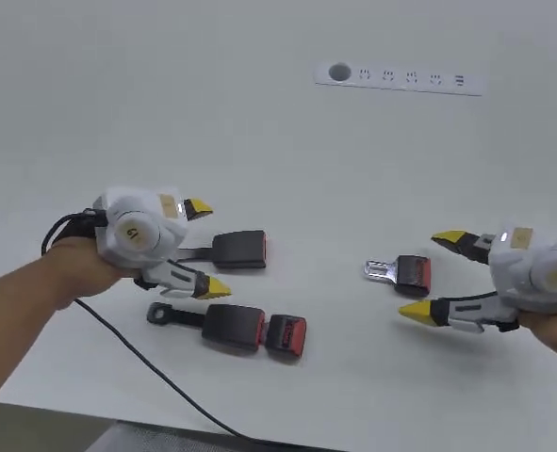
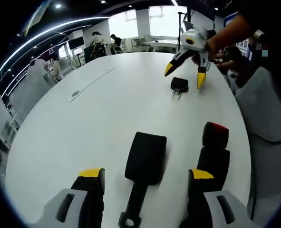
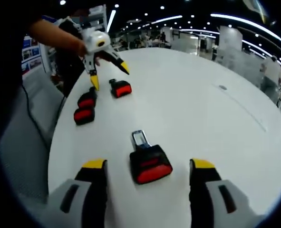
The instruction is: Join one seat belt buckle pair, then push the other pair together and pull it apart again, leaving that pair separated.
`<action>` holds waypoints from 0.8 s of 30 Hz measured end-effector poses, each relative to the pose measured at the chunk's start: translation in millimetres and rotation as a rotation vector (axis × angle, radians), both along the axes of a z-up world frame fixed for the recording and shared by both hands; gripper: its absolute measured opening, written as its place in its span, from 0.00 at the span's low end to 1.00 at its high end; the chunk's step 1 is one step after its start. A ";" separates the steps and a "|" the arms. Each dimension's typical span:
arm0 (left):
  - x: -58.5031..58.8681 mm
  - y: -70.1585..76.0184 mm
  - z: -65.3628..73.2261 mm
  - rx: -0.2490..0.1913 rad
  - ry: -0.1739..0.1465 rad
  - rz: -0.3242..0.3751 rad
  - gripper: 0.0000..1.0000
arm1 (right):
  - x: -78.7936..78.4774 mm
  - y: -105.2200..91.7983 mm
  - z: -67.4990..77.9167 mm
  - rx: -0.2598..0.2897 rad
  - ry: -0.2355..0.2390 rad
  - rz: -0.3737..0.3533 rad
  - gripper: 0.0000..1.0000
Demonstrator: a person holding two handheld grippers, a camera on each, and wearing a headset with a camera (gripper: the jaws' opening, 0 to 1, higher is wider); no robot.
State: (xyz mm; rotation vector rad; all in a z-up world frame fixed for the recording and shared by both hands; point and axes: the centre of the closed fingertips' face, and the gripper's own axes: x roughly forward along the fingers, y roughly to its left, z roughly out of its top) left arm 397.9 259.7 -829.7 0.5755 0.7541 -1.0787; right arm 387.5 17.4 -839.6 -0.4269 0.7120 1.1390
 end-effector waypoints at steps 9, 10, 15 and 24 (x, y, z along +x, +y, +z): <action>-2.7 -6.0 -16.4 -0.009 0.080 -0.033 0.71 | -2.1 -0.2 -5.5 -0.017 0.044 0.056 0.62; -2.1 -5.2 -18.3 0.010 0.071 -0.049 0.70 | -2.6 -0.9 -7.3 -0.025 0.045 0.065 0.62; -0.5 -12.9 -17.4 -0.033 0.097 -0.028 0.68 | -4.2 -3.5 -8.0 -0.018 0.033 0.082 0.60; 0.2 -14.8 -20.2 0.002 0.077 -0.104 0.62 | 2.9 -2.3 -12.3 -0.032 -0.006 0.126 0.44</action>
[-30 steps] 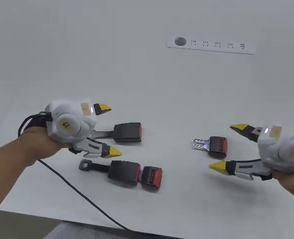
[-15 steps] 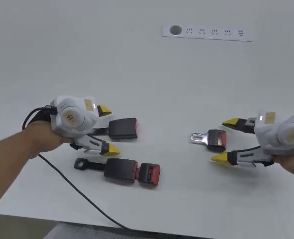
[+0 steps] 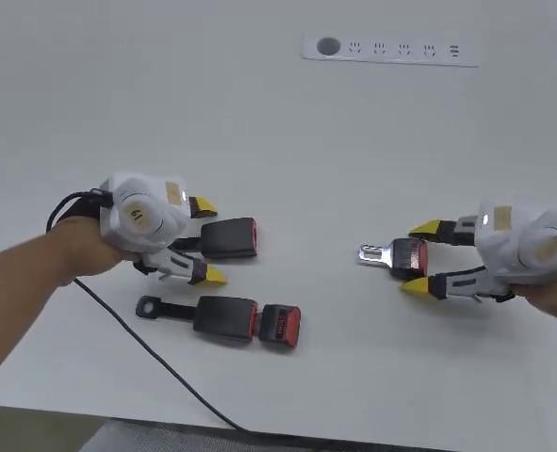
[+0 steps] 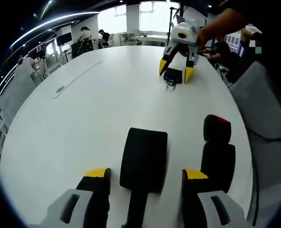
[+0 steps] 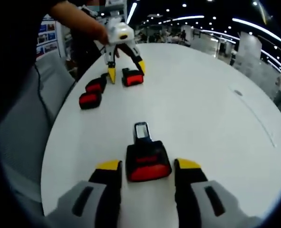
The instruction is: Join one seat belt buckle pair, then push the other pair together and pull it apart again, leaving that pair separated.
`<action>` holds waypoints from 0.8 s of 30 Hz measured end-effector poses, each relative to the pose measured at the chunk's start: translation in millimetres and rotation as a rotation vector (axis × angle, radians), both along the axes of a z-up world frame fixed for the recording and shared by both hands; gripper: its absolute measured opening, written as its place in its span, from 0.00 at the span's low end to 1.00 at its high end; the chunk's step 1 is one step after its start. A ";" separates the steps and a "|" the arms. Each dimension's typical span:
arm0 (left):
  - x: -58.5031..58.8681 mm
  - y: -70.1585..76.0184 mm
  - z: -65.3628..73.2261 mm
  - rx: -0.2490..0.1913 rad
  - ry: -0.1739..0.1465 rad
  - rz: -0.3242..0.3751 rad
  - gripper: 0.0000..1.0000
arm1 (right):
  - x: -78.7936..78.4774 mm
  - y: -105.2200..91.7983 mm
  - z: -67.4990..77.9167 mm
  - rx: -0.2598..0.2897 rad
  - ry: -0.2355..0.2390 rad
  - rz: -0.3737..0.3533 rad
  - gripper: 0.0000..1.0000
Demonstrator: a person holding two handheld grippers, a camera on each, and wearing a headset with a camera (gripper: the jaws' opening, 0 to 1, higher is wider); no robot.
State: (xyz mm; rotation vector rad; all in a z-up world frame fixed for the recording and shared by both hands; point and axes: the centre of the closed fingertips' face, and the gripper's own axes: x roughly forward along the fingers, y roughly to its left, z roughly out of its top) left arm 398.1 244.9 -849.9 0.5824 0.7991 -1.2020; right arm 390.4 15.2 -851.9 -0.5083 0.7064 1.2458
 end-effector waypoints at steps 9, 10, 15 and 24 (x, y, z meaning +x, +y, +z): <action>2.6 -3.7 1.1 0.001 0.000 -0.034 0.54 | 9.8 1.6 0.4 0.041 -0.007 0.011 0.37; 2.8 -4.0 1.1 0.000 -0.001 -0.036 0.53 | 10.0 2.1 0.7 0.044 -0.006 0.010 0.37; 0.3 -7.0 3.2 -0.008 -0.002 -0.077 0.38 | 11.7 6.0 2.1 0.061 -0.005 0.005 0.36; 1.7 -6.3 1.0 0.011 -0.008 -0.150 0.35 | 12.0 10.0 4.3 0.078 -0.002 0.007 0.36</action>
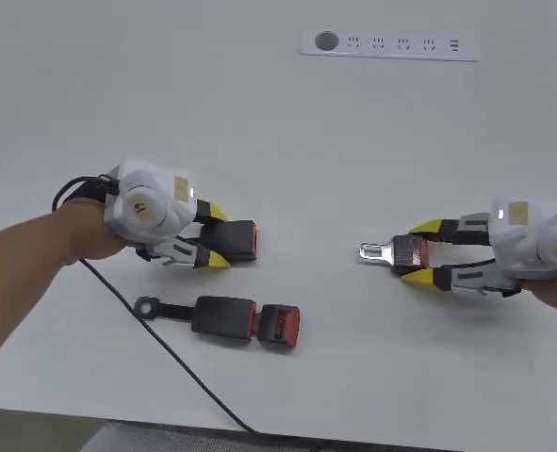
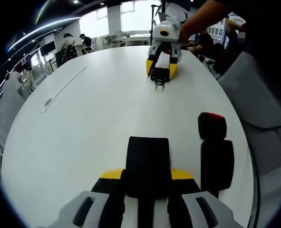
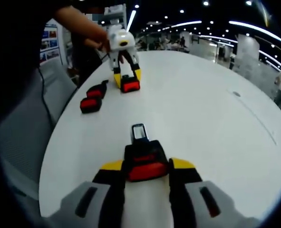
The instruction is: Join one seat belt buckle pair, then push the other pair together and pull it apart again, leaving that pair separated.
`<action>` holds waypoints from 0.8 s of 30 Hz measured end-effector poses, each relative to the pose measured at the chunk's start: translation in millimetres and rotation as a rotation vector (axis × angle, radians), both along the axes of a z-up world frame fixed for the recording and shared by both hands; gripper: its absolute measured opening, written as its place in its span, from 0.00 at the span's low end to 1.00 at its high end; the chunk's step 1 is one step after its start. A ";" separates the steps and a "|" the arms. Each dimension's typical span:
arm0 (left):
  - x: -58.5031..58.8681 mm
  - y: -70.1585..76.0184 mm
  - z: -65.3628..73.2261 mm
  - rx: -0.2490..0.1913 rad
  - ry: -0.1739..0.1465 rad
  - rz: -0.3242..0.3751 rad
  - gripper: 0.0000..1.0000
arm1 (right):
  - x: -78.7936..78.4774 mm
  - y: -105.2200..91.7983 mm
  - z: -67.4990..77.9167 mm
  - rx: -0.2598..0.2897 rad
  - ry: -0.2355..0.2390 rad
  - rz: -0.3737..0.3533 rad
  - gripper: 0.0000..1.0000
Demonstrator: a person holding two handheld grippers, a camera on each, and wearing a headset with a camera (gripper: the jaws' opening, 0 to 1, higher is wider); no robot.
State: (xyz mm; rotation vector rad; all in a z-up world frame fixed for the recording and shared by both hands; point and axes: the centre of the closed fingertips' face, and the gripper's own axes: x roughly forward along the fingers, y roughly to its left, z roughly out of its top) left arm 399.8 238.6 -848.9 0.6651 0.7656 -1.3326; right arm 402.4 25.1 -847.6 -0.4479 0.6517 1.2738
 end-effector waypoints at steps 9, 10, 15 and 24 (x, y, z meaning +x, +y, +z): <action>1.0 -0.6 0.8 -0.006 0.008 -0.026 0.35 | -1.1 2.5 1.6 0.014 -0.004 -0.009 0.36; 1.4 -0.8 0.8 -0.006 0.012 -0.024 0.35 | -0.7 2.9 2.0 0.021 0.003 -0.015 0.36; 1.4 -1.4 0.9 0.004 0.018 -0.039 0.35 | -1.2 4.9 2.0 0.026 -0.001 -0.013 0.36; 1.7 -2.3 1.1 0.020 0.024 -0.047 0.35 | 0.8 14.8 2.5 0.049 0.000 -0.014 0.36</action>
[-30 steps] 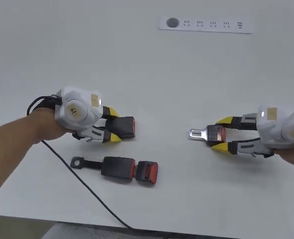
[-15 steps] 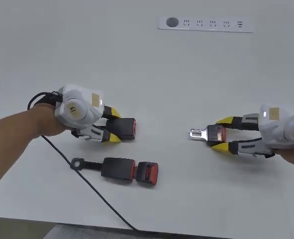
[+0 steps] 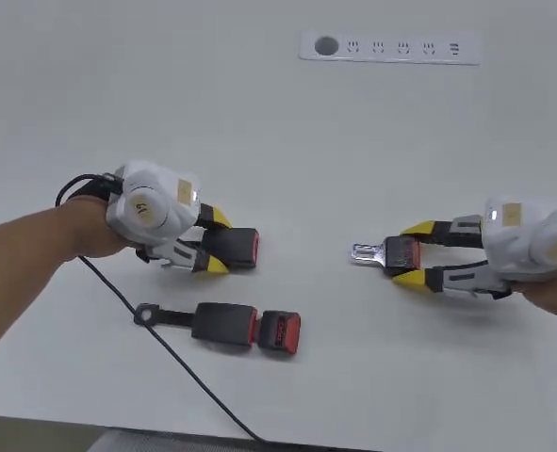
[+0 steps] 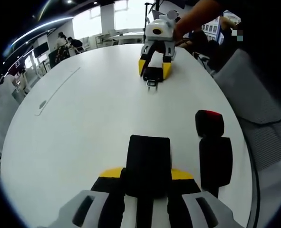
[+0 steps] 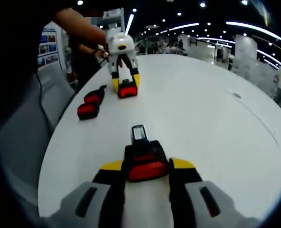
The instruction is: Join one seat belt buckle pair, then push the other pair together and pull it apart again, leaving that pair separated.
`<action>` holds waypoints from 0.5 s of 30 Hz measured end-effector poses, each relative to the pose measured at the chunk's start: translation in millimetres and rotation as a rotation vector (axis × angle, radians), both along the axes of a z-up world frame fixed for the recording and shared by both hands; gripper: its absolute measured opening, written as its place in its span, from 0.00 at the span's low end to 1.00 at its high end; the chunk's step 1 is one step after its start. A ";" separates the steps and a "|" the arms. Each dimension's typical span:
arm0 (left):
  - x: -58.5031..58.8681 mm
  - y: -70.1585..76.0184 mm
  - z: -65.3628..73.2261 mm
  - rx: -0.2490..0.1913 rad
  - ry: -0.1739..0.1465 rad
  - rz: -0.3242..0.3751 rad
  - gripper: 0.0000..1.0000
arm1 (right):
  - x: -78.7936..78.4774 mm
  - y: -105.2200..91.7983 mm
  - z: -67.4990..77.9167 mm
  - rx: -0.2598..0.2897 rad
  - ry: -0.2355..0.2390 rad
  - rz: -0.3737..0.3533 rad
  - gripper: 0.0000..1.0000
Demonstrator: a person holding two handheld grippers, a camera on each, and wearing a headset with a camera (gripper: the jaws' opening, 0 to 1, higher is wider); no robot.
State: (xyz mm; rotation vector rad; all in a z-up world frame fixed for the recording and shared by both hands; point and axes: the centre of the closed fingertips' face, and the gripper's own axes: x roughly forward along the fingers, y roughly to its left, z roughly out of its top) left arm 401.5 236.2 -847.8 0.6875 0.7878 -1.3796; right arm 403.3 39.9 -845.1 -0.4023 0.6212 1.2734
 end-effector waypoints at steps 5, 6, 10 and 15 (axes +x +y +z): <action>-0.4 0.3 0.4 0.003 0.002 0.004 0.35 | 0.6 11.7 0.2 0.006 -0.007 0.008 0.36; -0.6 0.3 0.5 0.005 0.002 0.004 0.35 | 2.2 13.6 -0.2 0.004 -0.005 0.003 0.36; -1.0 0.4 0.7 0.007 0.003 0.005 0.35 | 4.7 26.4 0.3 0.017 -0.009 0.012 0.36; -1.1 0.4 0.8 0.013 0.003 0.006 0.35 | 5.7 41.6 -0.1 0.022 -0.015 0.015 0.36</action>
